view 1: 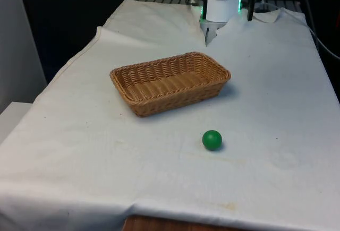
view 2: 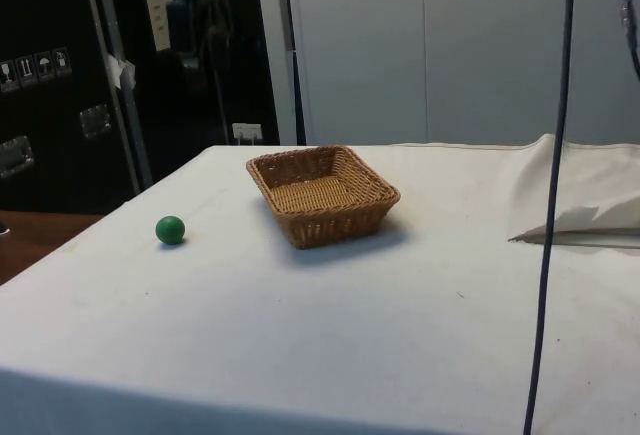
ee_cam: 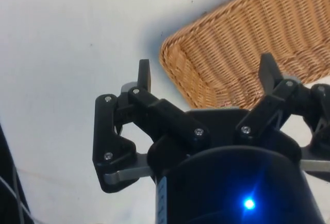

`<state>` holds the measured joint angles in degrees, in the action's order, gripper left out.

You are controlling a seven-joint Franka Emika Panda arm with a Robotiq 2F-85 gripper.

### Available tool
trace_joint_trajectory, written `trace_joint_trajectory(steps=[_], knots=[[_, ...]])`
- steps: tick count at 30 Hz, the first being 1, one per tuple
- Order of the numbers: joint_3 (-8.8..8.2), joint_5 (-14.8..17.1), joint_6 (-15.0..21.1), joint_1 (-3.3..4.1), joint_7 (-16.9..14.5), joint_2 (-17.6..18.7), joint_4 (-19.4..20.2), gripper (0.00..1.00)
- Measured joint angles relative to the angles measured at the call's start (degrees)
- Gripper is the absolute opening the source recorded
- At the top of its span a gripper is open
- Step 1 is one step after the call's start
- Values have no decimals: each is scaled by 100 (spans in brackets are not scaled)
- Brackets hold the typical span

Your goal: Pick up the ball and place it into the basket.

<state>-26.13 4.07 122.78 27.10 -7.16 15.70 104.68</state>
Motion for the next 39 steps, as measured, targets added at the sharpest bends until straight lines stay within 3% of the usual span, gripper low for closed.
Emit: trace_joint_trajectory(steps=[10,17,31,39], knots=[[-17,109,344,-52,-223,418,-149,100],[-126,602,447,-138,-584,888,-453,100],[-229,1438,544,-252,-928,1599,-905,100],[-338,1988,584,-332,-1157,2206,-1341,100]])
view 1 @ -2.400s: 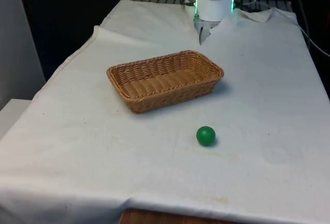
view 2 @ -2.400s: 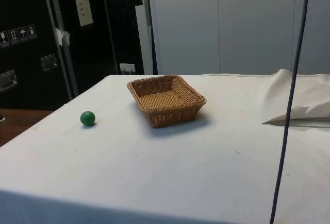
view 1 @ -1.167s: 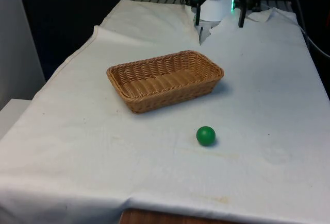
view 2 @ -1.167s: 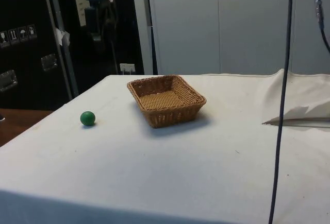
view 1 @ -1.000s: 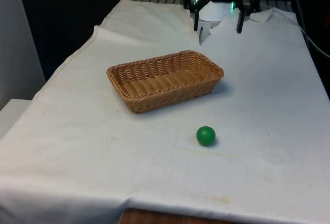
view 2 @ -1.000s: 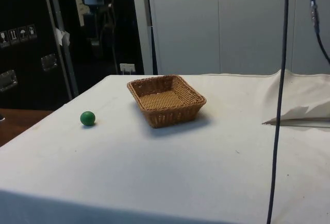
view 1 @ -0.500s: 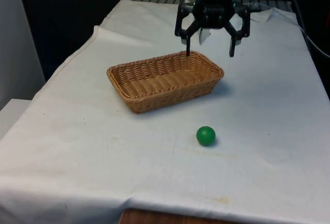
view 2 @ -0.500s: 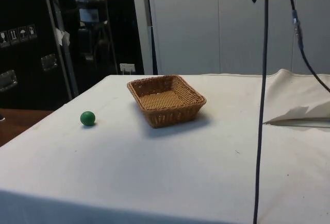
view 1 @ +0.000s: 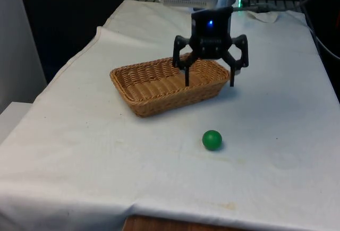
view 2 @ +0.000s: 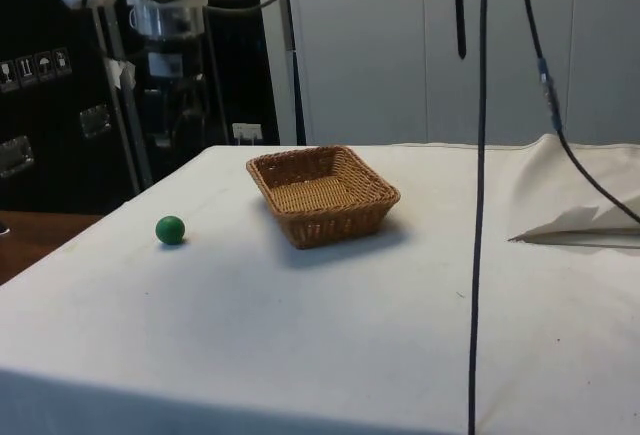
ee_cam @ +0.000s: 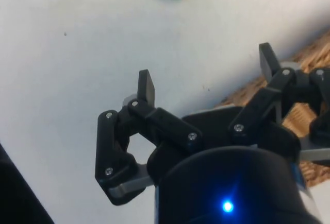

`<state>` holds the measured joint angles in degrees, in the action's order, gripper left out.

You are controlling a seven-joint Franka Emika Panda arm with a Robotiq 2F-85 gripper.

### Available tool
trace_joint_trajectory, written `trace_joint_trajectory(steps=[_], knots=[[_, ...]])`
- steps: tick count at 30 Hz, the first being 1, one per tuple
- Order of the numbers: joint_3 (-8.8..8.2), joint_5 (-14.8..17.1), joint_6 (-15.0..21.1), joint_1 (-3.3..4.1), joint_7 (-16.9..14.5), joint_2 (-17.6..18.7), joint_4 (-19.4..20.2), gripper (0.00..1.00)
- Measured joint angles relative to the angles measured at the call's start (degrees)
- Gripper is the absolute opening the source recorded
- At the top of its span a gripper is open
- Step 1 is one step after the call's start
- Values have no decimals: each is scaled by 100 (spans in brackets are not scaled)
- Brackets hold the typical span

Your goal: Pick up the ball and place it into the basket.

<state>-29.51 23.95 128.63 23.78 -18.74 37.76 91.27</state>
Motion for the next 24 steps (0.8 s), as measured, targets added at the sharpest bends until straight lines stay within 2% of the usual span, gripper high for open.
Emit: trace_joint_trajectory(steps=[9,20,24], knots=[[-34,418,155,-63,-172,561,-350,100],[-40,751,212,-132,-258,1123,-796,100],[-46,963,212,-178,-286,1473,-1129,100]])
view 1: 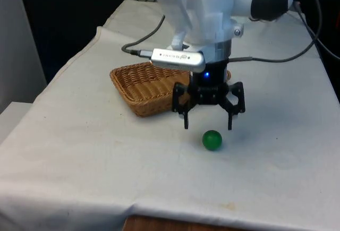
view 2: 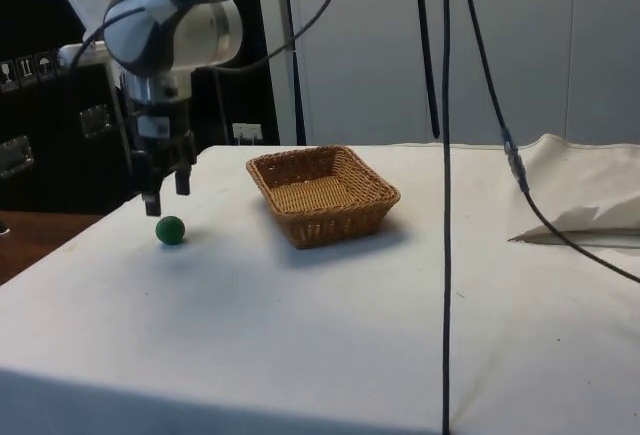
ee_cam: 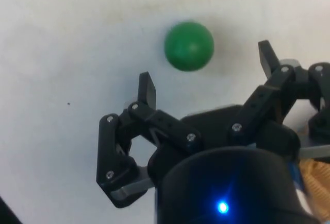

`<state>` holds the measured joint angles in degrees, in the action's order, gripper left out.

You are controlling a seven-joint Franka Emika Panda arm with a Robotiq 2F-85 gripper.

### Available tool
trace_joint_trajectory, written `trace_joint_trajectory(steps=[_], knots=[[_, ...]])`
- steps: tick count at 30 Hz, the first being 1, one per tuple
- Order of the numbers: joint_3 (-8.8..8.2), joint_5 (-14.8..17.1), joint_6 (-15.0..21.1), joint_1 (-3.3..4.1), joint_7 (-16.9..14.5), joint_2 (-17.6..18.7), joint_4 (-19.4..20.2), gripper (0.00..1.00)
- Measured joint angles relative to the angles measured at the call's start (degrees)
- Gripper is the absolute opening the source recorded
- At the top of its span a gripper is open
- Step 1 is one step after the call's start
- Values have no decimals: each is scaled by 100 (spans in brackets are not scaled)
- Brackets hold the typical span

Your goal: Pick up the ball and place it into the basket.

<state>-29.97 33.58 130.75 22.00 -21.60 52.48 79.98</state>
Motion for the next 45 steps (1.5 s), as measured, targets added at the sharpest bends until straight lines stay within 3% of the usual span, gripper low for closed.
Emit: trace_joint_trajectory(steps=[5,10,13,24,25,29,34,45], knots=[[-6,241,0,-57,-11,395,-384,100],[-6,407,0,-86,-57,561,-504,100],[-6,533,-23,-86,-115,619,-510,100],[-6,544,-143,-86,-115,625,-504,99],[-6,544,-143,-86,-115,625,-510,92],[-6,544,-143,-86,-115,625,-510,48],[-6,544,-143,-86,-115,625,-510,3],[-11,544,-143,-80,-103,625,-539,3]])
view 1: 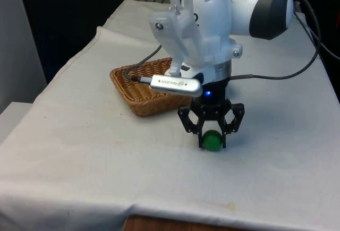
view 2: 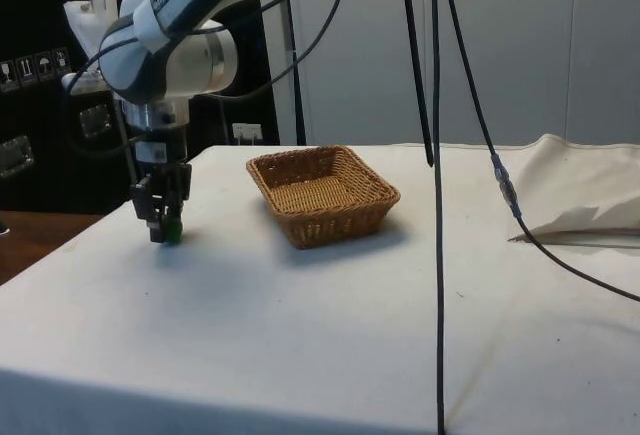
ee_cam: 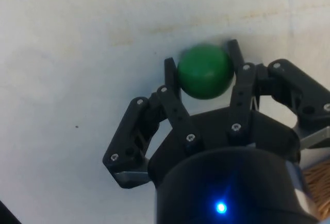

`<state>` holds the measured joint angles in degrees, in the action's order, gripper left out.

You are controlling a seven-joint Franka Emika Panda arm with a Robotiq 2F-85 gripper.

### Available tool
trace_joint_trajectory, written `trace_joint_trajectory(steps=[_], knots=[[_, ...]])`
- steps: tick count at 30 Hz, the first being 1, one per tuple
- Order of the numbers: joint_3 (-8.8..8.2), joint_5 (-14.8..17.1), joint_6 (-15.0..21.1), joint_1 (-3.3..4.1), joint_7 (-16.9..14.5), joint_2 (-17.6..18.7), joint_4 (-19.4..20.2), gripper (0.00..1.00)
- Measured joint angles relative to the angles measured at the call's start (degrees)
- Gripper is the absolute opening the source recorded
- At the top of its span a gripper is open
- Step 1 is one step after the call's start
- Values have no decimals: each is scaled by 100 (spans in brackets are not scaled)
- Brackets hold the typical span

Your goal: Pick up the ball and place it into the basket.

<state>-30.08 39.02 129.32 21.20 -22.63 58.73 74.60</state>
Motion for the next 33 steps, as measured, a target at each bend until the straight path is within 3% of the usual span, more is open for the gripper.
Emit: trace_joint_trajectory(steps=[6,8,18,25,33], knots=[[-69,-29,-120,97,57,-286,92,3],[-69,-29,-120,97,57,-286,92,3],[-69,-149,-120,252,86,-819,498,3],[-69,-355,-229,378,252,-1249,762,3],[-69,-556,-315,464,418,-1650,997,3]])
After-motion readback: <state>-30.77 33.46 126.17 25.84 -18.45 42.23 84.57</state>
